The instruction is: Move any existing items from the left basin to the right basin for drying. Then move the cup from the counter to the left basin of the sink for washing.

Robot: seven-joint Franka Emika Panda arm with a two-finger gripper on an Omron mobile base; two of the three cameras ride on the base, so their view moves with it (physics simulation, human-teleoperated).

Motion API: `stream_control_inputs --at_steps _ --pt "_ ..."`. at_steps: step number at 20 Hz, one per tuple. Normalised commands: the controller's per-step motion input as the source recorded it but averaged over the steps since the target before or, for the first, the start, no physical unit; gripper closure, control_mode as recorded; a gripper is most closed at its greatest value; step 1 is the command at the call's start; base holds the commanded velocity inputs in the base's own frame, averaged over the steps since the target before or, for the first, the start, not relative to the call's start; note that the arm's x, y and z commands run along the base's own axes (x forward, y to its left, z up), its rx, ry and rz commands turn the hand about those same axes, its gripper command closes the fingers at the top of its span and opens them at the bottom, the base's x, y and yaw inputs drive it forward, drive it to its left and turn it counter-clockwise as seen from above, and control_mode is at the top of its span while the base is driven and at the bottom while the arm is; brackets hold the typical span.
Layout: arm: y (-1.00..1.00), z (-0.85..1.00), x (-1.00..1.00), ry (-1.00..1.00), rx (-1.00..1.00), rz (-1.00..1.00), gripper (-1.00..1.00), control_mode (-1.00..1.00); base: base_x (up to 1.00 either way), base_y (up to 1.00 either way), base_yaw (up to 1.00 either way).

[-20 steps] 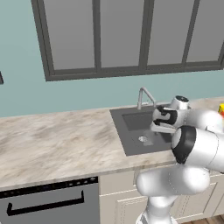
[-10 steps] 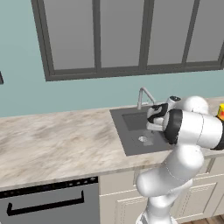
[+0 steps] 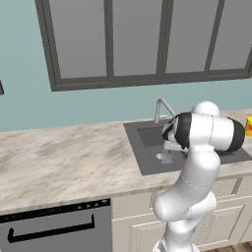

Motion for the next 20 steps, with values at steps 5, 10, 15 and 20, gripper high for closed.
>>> stream_control_inputs --at_steps 5,10,15,20 --pt "0.0 -0.27 0.23 0.0 0.0 0.0 -1.0 -1.0 0.0 0.0 0.0" --pt "-0.01 -0.14 0.32 0.0 0.0 0.0 -1.0 -1.0 0.0 0.0 0.0" --pt "-0.05 -0.15 0.3 0.0 0.0 0.0 -1.0 -1.0 0.0 0.0 0.0" --pt "-0.16 -0.17 0.26 0.0 0.01 0.0 -1.0 -1.0 0.0 0.0 0.0"
